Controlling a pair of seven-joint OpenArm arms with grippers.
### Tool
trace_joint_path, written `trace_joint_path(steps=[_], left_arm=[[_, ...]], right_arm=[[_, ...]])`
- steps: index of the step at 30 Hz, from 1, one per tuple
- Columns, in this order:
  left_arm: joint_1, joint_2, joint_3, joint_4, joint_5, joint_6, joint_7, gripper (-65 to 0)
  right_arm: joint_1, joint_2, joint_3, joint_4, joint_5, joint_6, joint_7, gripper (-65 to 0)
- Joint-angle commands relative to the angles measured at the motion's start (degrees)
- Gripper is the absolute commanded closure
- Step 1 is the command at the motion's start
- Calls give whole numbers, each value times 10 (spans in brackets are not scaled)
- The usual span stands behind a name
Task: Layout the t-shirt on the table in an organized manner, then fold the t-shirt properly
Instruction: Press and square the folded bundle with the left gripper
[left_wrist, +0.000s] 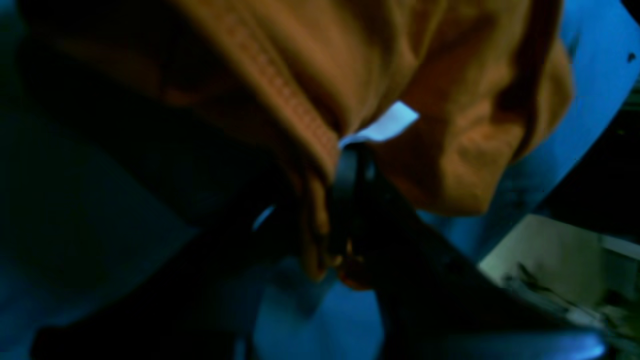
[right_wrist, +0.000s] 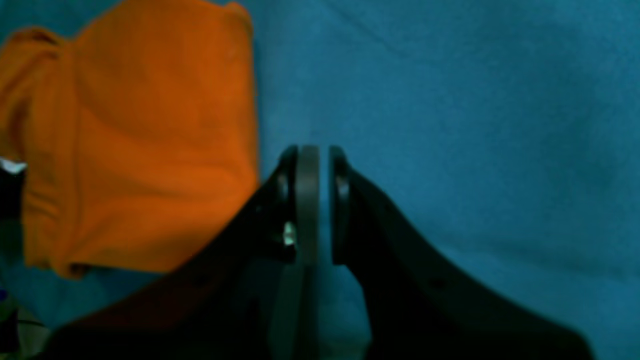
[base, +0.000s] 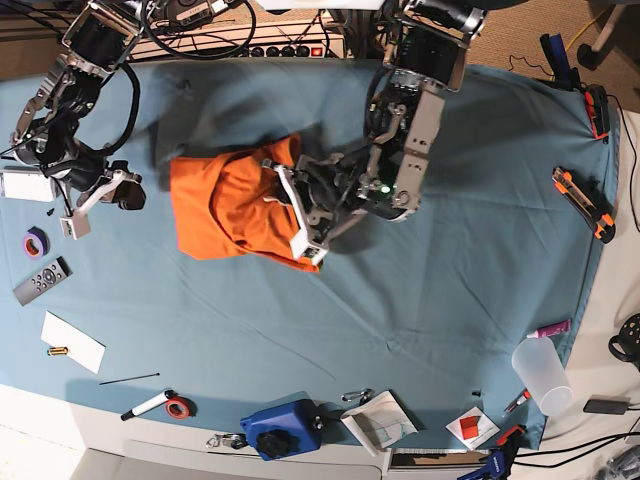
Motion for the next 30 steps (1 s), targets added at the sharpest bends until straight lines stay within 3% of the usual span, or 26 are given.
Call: trace_joint_path(steps=[1,3,9,15,20,24,30], left_arm=[[-11,-8,-2,18,-3,-6,-10,0],[-16,-36,-2,21,-5,-25,-10,0],[-34,-143,1,21,-65,-123,-15,0],[-125,-208,103,0,-50,-129,-35,0],[-228,-203,257,-66,41,-136,-54,0],[-305,-173,364,-120,110,-134,-63,0],[-366,-103,431,-201,204,-103,-90,0]], right_arm=[[9,14,2,9,10,4,12,-42],[9,16,2,9,10,4,12,-42],[8,16,2,9,11,4,14,-42],[8,16,2,9,10,4,17,-42],[8,16,2,9,10,4,17,-42],[8,16,2,9,-2,4,17,-42],[8,16,2,9,-5,4,17,-42]])
